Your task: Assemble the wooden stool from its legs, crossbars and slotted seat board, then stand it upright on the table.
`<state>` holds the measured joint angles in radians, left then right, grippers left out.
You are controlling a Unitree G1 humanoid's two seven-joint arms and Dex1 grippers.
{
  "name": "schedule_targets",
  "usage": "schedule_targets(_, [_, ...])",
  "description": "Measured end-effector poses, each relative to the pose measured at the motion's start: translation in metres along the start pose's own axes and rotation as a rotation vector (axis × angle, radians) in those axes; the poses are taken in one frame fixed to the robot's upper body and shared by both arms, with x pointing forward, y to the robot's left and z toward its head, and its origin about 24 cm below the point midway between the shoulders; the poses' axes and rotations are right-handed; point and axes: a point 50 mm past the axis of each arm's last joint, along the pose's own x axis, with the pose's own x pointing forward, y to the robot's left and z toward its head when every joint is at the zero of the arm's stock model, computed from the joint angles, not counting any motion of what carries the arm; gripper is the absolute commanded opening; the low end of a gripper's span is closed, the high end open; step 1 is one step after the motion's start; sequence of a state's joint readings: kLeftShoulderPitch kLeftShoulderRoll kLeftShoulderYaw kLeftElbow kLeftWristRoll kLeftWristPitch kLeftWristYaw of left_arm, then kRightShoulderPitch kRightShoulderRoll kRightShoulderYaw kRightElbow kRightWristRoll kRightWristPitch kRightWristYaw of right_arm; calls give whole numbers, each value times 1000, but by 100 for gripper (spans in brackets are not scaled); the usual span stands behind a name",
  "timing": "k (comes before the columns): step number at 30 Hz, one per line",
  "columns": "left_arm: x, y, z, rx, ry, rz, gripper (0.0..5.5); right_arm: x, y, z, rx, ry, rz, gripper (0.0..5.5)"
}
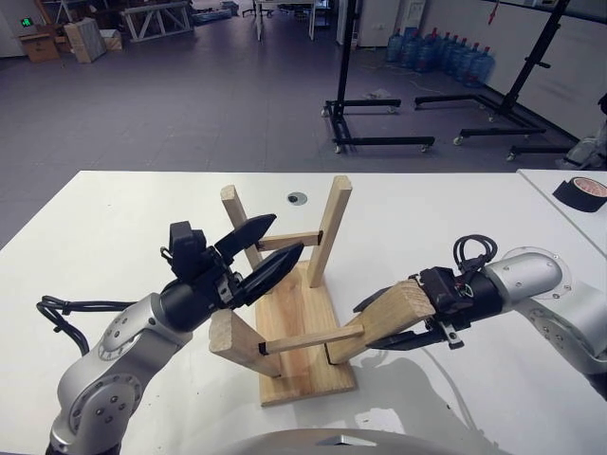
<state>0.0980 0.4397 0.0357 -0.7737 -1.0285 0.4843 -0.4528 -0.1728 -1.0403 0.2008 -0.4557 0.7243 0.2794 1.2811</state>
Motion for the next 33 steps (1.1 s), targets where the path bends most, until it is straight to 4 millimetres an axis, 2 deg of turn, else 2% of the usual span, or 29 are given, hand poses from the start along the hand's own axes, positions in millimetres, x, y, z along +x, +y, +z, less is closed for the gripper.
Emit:
schedule_targets(3, [2,2,-2,5,8,-2,397,1,-4,0,18,2,9,203])
schedule_targets(4, [2,3,-2,6,11,2,397,2,-6,1,25,4,14,243])
schedule_targets(5, [2,4,-3,3,15,5,397,4,-7,0,36,13,20,257])
schedule_targets(7, [2,5,-5,3,21,10,397,12,2,-38,257,153,47,297])
schedule_targets(8, [2,6,-5,5,23,12,397,15,5,-42,287,158,62,315])
schedule_targets(13, [2,6,-3,19,14,10,397,9,1,-35,265,154,26,385])
schedule_targets(16, [-2,9,1,40,-1,34,397,2,2,-38,256,166,-26,428])
schedule_targets(19, [-7,9,3,41,-7,51,397,-2,7,-48,285,195,-66,433])
schedule_targets(23, [-32,3,29,97,-47,83,397,-3,28,-67,358,223,-107,433])
schedule_targets(25, [-56,9,28,159,103,150,397,0,38,-76,385,227,-147,433])
schedule_targets(29, [-110,20,-14,103,561,277,397,21,52,-93,441,149,-253,433])
schedule_targets(33, [-133,17,-42,108,855,213,397,36,61,-102,442,144,-310,433])
